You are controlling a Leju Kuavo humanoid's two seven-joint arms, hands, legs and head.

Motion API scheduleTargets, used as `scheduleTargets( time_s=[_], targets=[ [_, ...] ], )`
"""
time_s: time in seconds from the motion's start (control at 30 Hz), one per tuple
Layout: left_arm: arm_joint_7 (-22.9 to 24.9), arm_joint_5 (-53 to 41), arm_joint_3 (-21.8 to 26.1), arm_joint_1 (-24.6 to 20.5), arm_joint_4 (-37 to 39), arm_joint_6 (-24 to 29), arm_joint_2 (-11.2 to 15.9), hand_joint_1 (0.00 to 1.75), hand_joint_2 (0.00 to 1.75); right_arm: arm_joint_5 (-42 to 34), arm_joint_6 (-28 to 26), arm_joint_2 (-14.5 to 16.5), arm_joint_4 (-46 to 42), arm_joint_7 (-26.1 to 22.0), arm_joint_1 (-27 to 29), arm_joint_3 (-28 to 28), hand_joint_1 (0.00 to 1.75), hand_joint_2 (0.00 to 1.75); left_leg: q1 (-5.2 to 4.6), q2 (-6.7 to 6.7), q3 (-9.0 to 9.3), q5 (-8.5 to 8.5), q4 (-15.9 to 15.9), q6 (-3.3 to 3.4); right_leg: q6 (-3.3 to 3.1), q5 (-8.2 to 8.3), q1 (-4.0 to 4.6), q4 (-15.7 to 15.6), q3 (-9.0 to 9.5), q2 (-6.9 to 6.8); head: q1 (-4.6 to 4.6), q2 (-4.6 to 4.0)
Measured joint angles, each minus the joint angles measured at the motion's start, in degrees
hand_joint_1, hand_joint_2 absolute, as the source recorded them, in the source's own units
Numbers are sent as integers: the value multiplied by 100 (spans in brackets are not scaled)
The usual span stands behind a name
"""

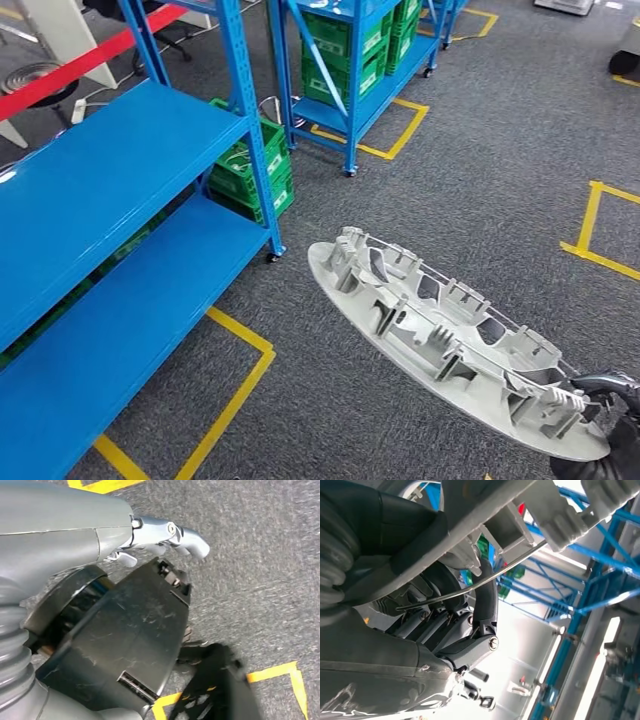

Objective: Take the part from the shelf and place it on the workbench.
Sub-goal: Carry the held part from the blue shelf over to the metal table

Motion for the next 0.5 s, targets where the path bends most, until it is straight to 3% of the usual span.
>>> scheduleTargets(
  time_s=[0.07, 0.1, 0.17, 0.2, 0.27, 0.3, 0.33, 0.37, 0.43, 0.5],
  targets=[
    [-23, 40, -75, -36, 65, 27, 19, 0, 175, -13, -4, 19, -34, -25, 33, -12, 175, 175, 40, 71, -33, 47, 41, -70, -127, -44, 37, -146, -17, 89, -8, -1],
    [-31, 51, -108, -49, 91, 32, 24, 0, 175, -19, -8, 27, -46, -30, 51, -16, 175, 175, 67, -9, -62, -3, 86, -111, -182, -8, 46, -138, -62, 146, -7, -1],
    [-40, 56, -152, -60, 133, 35, 34, 0, 175, -22, -10, 39, -58, -34, 64, -22, 175, 175, 99, -318, -215, -341, 462, -178, -291, 81, 47, -136, -144, 257, -13, -1],
    [-43, 61, -165, -61, 153, 35, 40, 0, 175, -24, -11, 45, -61, -36, 64, -23, 175, 175, 106, -472, -353, -591, 828, -192, -324, 126, 54, -132, -186, 319, -17, -1],
    [-44, 93, -193, -67, 196, 39, 56, 0, 175, -27, -11, 55, -62, -43, 66, -24, 175, 175, 105, -584, -605, -922, 1554, -189, -354, 212, 73, -117, -271, 465, -16, 0],
    [-44, 120, -211, -76, 217, 43, 63, 0, 175, -28, -11, 58, -62, -48, 69, -25, 175, 175, 104, -600, -635, -925, 1705, -178, -357, 246, 81, -104, -319, 543, -15, 0],
    [-45, 148, -232, -87, 239, 48, 70, 0, 175, -27, -11, 62, -62, -55, 72, -26, 175, 175, 103, -609, -563, -814, 1632, -163, -355, 271, 86, -88, -362, 620, -13, 0],
    [-45, 168, -252, -99, 257, 56, 78, 0, 175, -25, -12, 67, -63, -63, 73, -27, 175, 175, 104, -640, -395, -631, 1357, -146, -348, 289, 88, -72, -396, 696, -13, 0],
    [-45, 206, -288, -119, 292, 81, 90, 0, 175, -20, -16, 79, -65, -84, 69, -29, 175, 175, 120, -842, 29, -325, 609, -111, -323, 309, 89, -27, -466, 837, -14, -1],
    [-35, 309, -350, -142, 337, 157, 103, 0, 175, -13, -25, 89, -76, -111, 71, -34, 175, 175, 138, -1003, 256, -272, 167, -93, -275, 333, 92, 29, -552, 963, -12, -1]
  ],
)
